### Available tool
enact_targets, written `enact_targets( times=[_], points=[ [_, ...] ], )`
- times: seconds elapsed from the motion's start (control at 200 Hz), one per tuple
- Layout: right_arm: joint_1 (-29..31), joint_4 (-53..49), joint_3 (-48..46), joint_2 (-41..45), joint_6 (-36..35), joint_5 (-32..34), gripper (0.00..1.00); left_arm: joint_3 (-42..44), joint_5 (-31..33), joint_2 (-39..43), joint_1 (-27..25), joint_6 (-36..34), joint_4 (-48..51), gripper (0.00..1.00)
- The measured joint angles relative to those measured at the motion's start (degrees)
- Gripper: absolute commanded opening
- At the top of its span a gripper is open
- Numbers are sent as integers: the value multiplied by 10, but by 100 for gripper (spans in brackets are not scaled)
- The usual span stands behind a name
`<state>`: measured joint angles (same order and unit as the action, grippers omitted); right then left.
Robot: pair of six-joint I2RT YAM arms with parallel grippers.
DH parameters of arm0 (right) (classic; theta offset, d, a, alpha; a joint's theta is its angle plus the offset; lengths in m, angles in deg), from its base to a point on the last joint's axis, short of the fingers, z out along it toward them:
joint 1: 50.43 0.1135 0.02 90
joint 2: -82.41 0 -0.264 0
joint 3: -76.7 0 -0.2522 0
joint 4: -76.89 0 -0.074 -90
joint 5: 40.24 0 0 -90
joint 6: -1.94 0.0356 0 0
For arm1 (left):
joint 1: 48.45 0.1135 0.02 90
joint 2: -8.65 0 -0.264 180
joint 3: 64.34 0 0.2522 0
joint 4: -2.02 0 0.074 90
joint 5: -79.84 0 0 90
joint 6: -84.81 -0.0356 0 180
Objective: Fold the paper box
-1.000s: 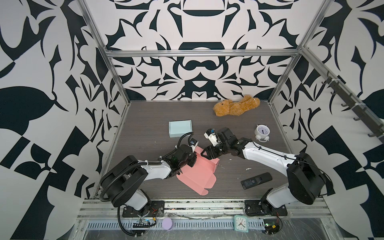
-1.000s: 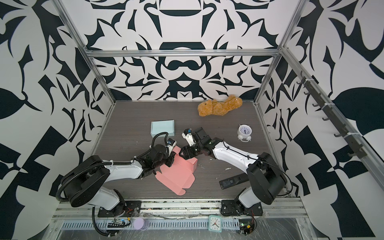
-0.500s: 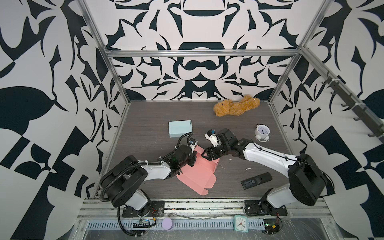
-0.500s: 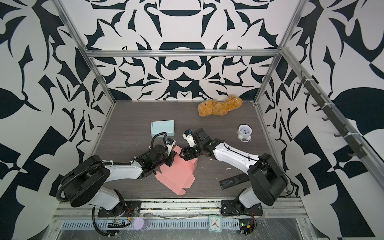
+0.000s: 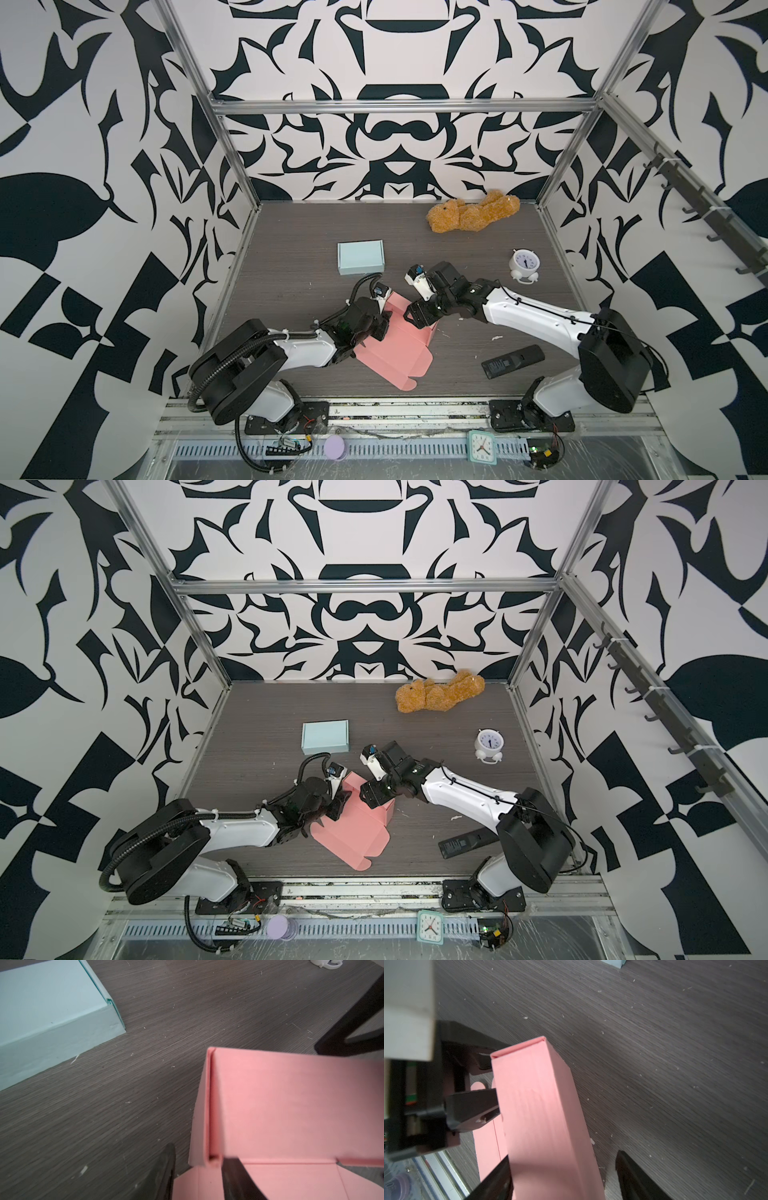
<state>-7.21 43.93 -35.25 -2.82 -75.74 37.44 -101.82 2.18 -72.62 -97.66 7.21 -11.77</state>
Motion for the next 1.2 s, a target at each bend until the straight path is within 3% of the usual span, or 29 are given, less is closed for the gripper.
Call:
enact_targets(
  times=[0.29, 0.595, 0.905, 1.205],
  points=[
    [0, 1, 2, -9, -5, 6, 73, 5, 17, 74, -18, 53, 82, 42],
    [-5, 6, 11, -20, -12, 5, 69, -26, -25, 170, -19, 173, 260, 46],
    [-23, 12, 12, -31, -16, -7, 66, -62, -46, 268, -19, 249, 402, 48],
    [-45, 21, 12, -37, -16, -31, 66, -91, -59, 290, -19, 279, 482, 54]
  ],
)
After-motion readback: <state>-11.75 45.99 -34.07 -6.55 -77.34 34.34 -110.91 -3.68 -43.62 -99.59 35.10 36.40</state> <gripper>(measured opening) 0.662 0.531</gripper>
